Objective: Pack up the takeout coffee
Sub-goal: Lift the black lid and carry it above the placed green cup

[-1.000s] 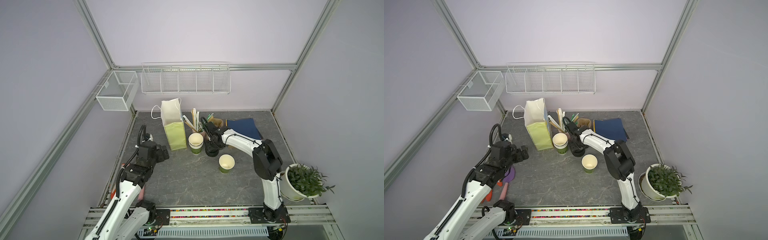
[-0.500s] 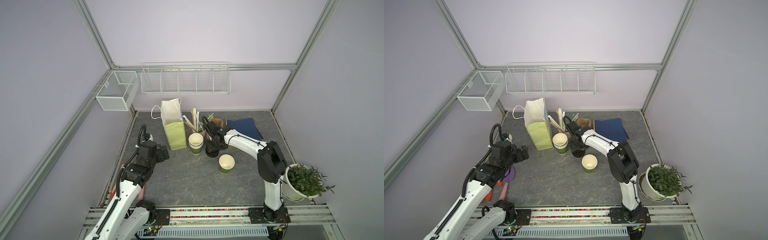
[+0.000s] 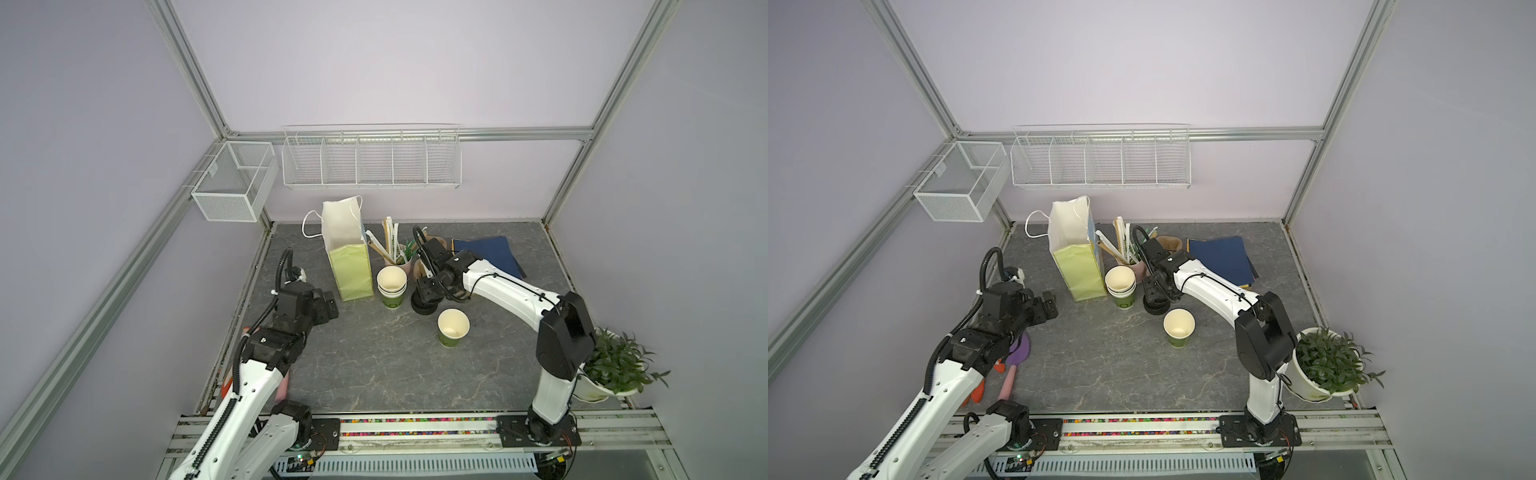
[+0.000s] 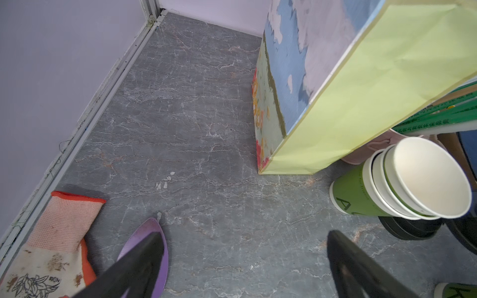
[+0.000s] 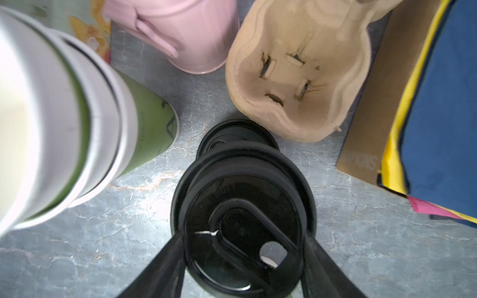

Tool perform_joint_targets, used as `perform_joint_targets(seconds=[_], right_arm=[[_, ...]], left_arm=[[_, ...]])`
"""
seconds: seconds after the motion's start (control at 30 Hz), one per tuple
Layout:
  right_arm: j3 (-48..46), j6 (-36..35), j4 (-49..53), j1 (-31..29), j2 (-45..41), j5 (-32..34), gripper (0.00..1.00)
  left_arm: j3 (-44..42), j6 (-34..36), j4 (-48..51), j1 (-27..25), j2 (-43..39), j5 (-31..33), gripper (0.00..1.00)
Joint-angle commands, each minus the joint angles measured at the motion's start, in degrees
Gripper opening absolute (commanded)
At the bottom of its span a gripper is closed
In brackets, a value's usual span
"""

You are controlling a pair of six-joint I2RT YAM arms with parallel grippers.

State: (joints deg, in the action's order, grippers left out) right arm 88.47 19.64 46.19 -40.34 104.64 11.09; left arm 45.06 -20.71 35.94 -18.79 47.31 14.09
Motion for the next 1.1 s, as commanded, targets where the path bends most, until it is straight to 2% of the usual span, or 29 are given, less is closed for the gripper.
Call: perform_joint_targets(seconds=[0.0,0.3,0.67,1.07], right_arm=[[-1.11,-0.54,2.03,-0.49,-4.4,-0.36,0.65],[-6.65,-0.48,4.07,-1.62,-15.14,-0.31,0.65],[-20.05,2.53,3.79,-4.07,-27.25,1.07,0.65],[-25.22,4.51,0.99,-6.77,-28.15,3.59,0.65]], left_arm=[[0.29,0.67,0.72,-0.25,0.08,0.15,0.99],[0.16,0.58,0.8,-0.25,0.14,-0.18,0.99],[0.07,0.58,0.81,-0.24,0.09,-0.82,0.99],[-0.14,0.49,1.01,-0.23,-0.03,-0.86,0.99]])
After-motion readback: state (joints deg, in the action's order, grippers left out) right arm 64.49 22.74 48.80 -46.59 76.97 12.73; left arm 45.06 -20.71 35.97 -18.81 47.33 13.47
